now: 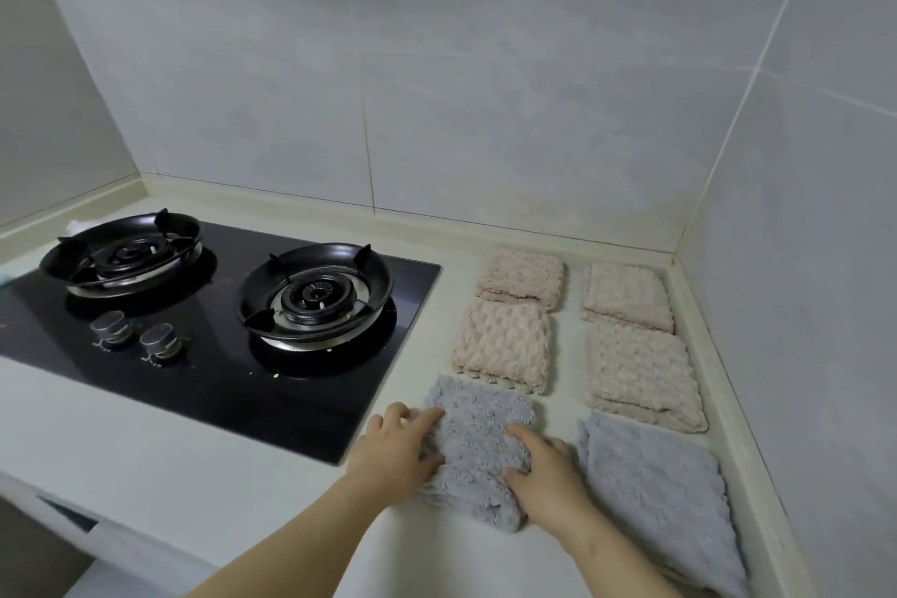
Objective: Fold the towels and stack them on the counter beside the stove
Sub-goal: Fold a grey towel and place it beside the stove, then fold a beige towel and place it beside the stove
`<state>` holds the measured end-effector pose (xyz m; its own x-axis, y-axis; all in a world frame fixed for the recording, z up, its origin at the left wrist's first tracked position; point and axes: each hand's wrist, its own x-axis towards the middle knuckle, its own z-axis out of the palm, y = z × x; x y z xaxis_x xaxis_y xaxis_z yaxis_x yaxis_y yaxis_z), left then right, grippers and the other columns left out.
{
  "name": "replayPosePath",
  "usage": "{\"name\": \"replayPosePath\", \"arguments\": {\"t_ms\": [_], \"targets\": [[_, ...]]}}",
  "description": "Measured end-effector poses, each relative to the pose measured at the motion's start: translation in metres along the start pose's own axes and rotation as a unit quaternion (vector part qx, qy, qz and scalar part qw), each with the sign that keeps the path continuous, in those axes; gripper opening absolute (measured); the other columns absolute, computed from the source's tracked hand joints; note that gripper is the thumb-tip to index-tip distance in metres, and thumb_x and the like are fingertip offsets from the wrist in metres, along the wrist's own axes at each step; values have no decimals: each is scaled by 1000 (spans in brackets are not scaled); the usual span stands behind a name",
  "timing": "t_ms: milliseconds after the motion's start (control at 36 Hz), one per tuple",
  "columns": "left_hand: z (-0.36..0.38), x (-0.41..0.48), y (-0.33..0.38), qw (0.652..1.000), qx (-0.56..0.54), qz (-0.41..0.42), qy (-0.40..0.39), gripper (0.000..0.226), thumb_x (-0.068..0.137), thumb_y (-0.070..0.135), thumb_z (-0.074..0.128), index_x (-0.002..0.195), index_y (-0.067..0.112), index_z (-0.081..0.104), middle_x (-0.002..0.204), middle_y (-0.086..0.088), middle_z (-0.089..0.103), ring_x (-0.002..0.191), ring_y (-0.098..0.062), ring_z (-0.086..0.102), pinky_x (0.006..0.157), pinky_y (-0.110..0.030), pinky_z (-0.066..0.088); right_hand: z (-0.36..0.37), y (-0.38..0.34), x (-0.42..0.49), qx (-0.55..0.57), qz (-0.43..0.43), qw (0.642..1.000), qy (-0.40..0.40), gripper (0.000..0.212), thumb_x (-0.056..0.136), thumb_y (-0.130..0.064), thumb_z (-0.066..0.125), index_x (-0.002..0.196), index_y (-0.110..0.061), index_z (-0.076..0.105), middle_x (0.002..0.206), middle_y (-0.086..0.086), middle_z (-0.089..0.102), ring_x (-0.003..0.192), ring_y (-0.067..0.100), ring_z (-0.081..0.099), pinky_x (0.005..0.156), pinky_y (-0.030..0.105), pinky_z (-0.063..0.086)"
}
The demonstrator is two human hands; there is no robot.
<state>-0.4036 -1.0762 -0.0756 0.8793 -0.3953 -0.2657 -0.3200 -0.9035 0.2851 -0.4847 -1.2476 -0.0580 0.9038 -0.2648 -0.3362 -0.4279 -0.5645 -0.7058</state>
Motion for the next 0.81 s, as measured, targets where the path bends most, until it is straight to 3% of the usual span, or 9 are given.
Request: {"name": "replayPosePath", "arguments": {"t_ms": [56,139,306,389,472,556,639,722,806], "targets": [[-1,-1,1,1000,16,0,2,58,92,46,44,145,42,19,145,-3,23,130,-26,31,106,-35,34,1,-3,0,-13,4,1000,-5,53,94,-17,51,141,-34,34,134,7,30,119,19,41,103,21,30],[-2,1,3,1000,27,6,-7,58,93,46,42,145,40,17,147,-3,20,129,-29,30,106,-37,33,1,-5,1,-19,12,1000,-7,53,95,-15,49,142,-34,33,134,6,30,111,17,42,102,21,30],[-12,3,-1,997,-46,7,-63,62,91,49,47,144,42,18,150,-2,13,135,-31,20,111,-38,25,2,-6,-1,-49,12,999,20,55,90,-19,49,141,-32,34,129,5,29,121,22,37,104,25,30],[-27,-5,-7,992,-120,-5,-30,57,91,43,51,143,36,26,151,-1,17,135,-32,21,110,-39,26,1,-19,-4,-126,-11,987,104,52,91,-25,48,140,-34,32,143,1,25,133,24,23,109,31,24],[-45,-17,-20,980,-192,-24,49,45,94,33,49,138,28,40,144,2,36,131,-26,33,109,-35,30,6,-46,0,-123,-56,983,127,46,90,-26,50,135,-33,39,143,-2,29,129,21,30,108,30,27],[-67,-35,-46,943,-307,-68,109,34,94,28,50,128,25,53,128,5,54,117,-18,50,94,-29,44,26,-83,8,-92,-105,985,100,38,88,-24,53,124,-32,48,136,-3,38,125,19,38,104,31,32],[-83,-55,-85,903,-387,-110,150,28,94,26,51,121,26,56,120,8,58,110,-10,54,89,-23,44,58,-122,11,-53,-153,985,56,30,87,-21,55,116,-29,53,126,-3,44,121,18,41,96,25,33],[-95,-79,-133,868,-432,-145,197,17,92,24,54,107,28,60,104,13,61,94,-5,57,72,-16,45,98,-163,12,-16,-193,981,-8,19,88,-19,56,103,-32,54,111,-8,42,115,17,43,94,26,35],[-101,-105,-190,841,-445,-193,239,11,91,24,55,97,31,59,95,11,62,85,-4,58,65,-15,43,149,-206,8,6,-217,973,-84,20,88,-19,57,88,-38,51,112,-7,46,109,15,45,90,27,38]]}}
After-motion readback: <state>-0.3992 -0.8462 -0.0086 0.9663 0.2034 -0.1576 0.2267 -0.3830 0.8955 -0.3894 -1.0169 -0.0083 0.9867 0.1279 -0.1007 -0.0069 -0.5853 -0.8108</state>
